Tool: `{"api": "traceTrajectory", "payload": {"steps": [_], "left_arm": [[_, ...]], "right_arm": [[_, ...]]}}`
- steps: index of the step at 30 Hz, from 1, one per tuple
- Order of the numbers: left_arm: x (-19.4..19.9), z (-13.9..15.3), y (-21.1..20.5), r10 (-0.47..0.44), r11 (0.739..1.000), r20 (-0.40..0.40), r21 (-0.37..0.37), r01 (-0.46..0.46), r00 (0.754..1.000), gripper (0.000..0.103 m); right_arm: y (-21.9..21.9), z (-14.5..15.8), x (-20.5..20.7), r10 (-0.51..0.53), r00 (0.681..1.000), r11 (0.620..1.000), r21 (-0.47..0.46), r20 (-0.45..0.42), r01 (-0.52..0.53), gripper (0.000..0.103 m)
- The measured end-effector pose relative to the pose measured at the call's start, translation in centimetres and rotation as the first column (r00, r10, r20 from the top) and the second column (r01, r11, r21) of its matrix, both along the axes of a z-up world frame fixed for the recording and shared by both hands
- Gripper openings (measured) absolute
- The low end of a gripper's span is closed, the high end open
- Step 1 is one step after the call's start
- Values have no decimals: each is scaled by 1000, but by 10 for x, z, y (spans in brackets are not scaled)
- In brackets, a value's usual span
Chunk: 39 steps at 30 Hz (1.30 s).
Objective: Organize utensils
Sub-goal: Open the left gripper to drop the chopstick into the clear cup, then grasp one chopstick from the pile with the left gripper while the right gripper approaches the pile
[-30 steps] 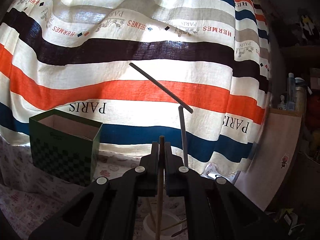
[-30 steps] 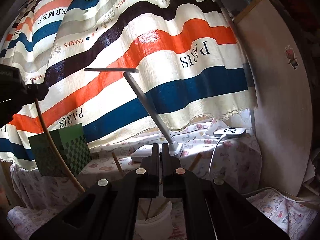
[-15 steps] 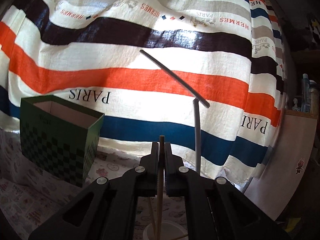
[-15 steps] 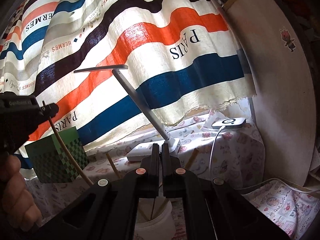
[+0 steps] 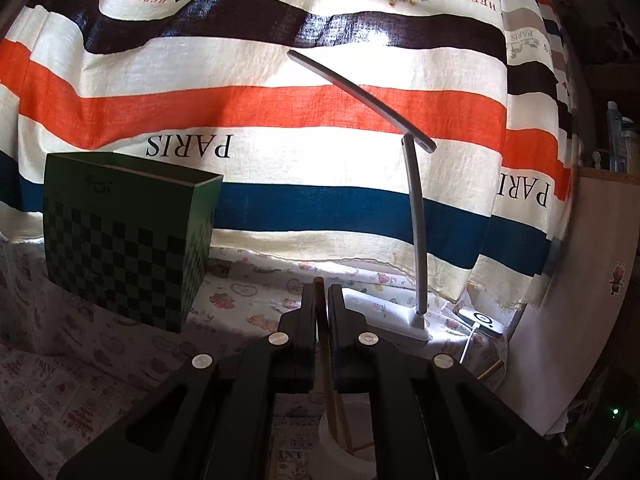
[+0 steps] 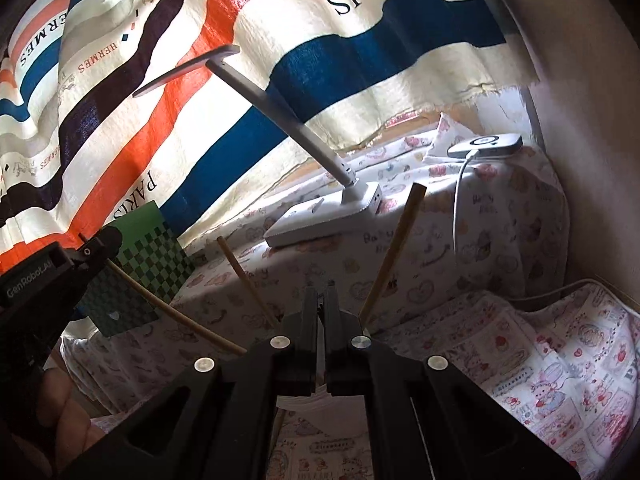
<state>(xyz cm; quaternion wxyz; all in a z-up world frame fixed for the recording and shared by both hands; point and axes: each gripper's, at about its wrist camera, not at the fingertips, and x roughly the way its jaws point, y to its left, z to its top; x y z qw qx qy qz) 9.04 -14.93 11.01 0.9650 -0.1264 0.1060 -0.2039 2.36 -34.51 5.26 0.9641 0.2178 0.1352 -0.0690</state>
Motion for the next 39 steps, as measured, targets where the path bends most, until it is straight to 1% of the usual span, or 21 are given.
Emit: {"api": "traceTrajectory", "payload": {"steps": [3,4,5,7,8,9,11,12,13,14,16,17,19,21,24,27,31,32,34,36,39], "left_arm": [[4,-3,-4,-2,1000,-12,30,3,1000,5],[8,-4,-8,-21,998,-24,51,22,1000,5],[12,-5,-15,-40,995,-37,85,43,999,5],[19,-10,-28,-32,985,-49,171,40,998,7],[23,-13,-32,-25,979,-59,201,37,998,7],[25,-16,-34,-26,976,-68,214,40,997,8],[26,-20,-32,-15,977,-77,210,31,997,18],[25,-20,-28,-13,981,-78,193,28,997,30],[24,-19,-23,-13,985,-78,171,26,997,36],[21,-18,-18,-9,987,-76,157,21,997,36],[16,-14,-9,8,988,-63,153,2,998,38],[12,-13,-4,20,987,-49,160,-12,999,40],[3,-10,4,54,981,-15,187,-50,998,50],[-4,-11,16,79,975,-4,206,-77,997,59],[-14,-16,36,93,973,-27,215,-86,995,63],[-22,-24,56,151,962,-50,237,-136,987,76],[-32,-33,82,170,964,-100,225,-144,980,83],[-36,-35,87,160,966,-101,219,-135,982,84],[-44,-37,94,159,965,-90,224,-135,983,91],[-51,-40,98,171,961,-79,234,-149,982,92],[-53,-46,100,189,956,-116,248,-156,975,92]], "right_arm": [[-1,-5,5,19,999,1000,15,-26,-19,2],[-1,-7,7,29,999,999,27,-37,-28,2],[-2,-9,9,36,998,999,38,-49,-34,2],[-2,-11,11,27,997,999,36,-72,-25,3],[-3,-12,12,21,996,999,34,-83,-18,3],[-5,-12,12,25,995,999,42,-93,-22,3],[-8,-13,15,48,992,997,63,-116,-40,3],[-9,-14,16,53,990,997,70,-128,-44,3],[-9,-15,16,60,989,996,75,-135,-50,4],[-9,-15,16,68,988,995,77,-141,-58,5],[-7,-15,13,75,986,994,84,-151,-63,18],[-6,-14,11,82,986,994,90,-148,-69,20],[-4,-12,7,100,985,991,102,-143,-86,24],[-2,-10,5,126,980,986,124,-151,-108,30],[4,-11,4,173,972,978,148,-161,-150,31],[15,-11,4,188,966,979,114,-180,-169,32],[34,-12,3,238,951,971,85,-196,-225,36],[39,-13,3,256,946,966,84,-199,-244,37],[49,-14,3,293,933,956,74,-209,-284,41],[58,-16,4,319,922,948,58,-219,-314,45],[65,-17,4,321,916,946,30,-240,-324,45]]}}
